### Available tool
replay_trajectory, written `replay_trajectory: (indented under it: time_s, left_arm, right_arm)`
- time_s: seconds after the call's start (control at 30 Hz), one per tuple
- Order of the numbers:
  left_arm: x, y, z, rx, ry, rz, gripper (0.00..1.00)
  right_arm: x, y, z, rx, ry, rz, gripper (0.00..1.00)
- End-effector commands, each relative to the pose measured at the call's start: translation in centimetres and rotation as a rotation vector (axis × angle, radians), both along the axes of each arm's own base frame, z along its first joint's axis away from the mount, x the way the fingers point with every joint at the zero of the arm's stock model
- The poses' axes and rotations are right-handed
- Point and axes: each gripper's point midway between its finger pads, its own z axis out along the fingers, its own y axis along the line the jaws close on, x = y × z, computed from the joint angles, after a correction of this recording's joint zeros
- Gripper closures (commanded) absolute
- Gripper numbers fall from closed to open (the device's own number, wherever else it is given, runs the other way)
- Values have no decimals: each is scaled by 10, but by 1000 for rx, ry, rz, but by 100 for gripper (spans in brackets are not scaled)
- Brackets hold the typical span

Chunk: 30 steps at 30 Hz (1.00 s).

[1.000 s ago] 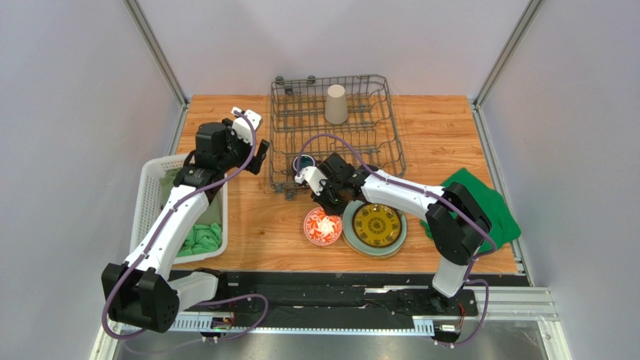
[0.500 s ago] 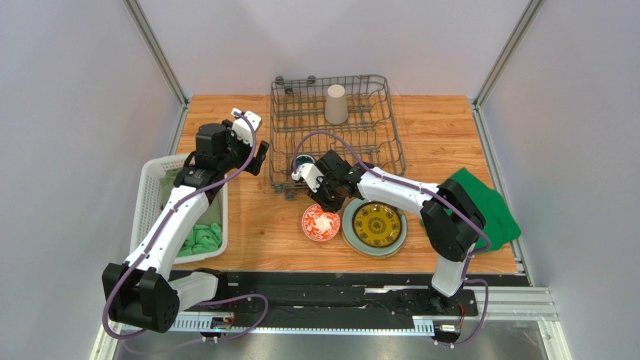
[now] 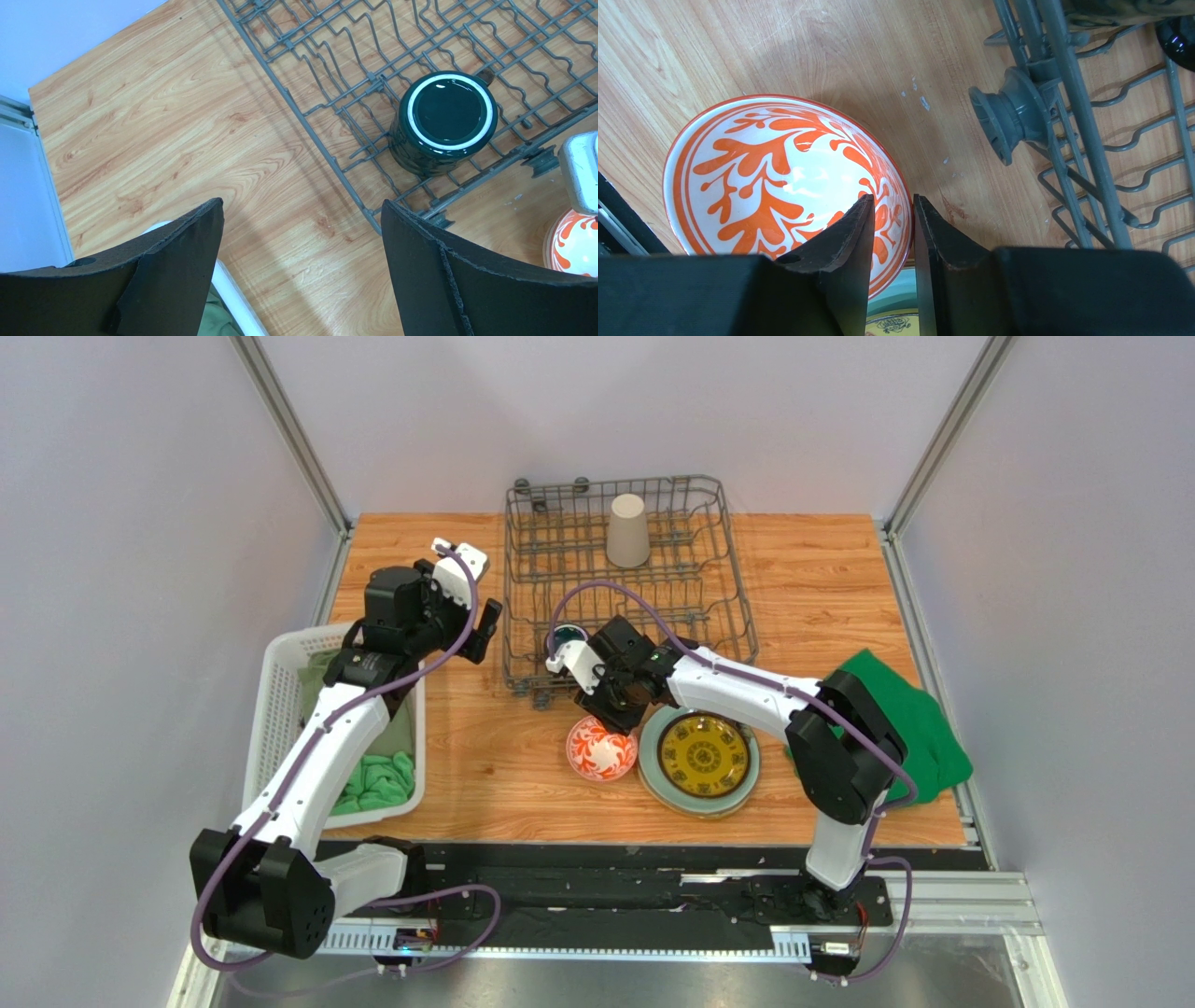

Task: Unload the mixed dishes from the dish rack
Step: Place the bowl at the center of the board.

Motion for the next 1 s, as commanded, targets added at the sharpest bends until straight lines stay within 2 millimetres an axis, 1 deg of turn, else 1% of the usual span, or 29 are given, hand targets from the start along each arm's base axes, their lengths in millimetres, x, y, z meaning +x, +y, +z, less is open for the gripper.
replay_trajectory:
  time_s: [0.0,0.2,0.3,0.4,0.47,0.5,0.63,0.67,0.73,0.8,0.83,0.87,0.97]
  left_arm:
    - [-1,-1,15,-16,-51,-16,10]
    - [0,-3,14,-25,-44,-21,10]
    - [1,-3,13,-24,-43,-22,10]
    - [1,-4,14,-22,-46,-28,10]
    - [2,-6,14,-25,-43,-38,10]
    - [1,-8,14,-27,-43,-49,10]
    - [2,-15,11,-35,-26,-90,10]
    - [3,-17,10,-36,-20,-99,10]
    - [2,-24,9,-51,-10,-138,10]
    - [1,-32,4,-70,22,-177,10]
    - [2,-35,7,-78,24,-192,10]
    - [3,-37,1,-81,54,-200,10]
    - [7,-45,4,-83,71,-220,8]
  right_arm:
    - [-5,2,12,14,-6,9,70]
    - [-10,-1,13,9,-7,11,70]
    - [-7,-2,18,6,-28,3,69]
    - [-1,-5,26,6,-69,-8,68]
    - [3,-6,36,5,-101,-10,64]
    - [6,-6,40,6,-113,-14,58]
    - [13,-10,57,11,-167,-31,56]
    - [14,-9,65,23,-184,-34,55]
    - [14,-11,72,27,-200,-43,55]
    - [16,-13,86,46,-229,-53,55]
    - [17,-14,90,52,-238,-59,55]
    - [22,-19,95,44,-265,-82,52]
    - [28,-30,117,77,-315,-127,48]
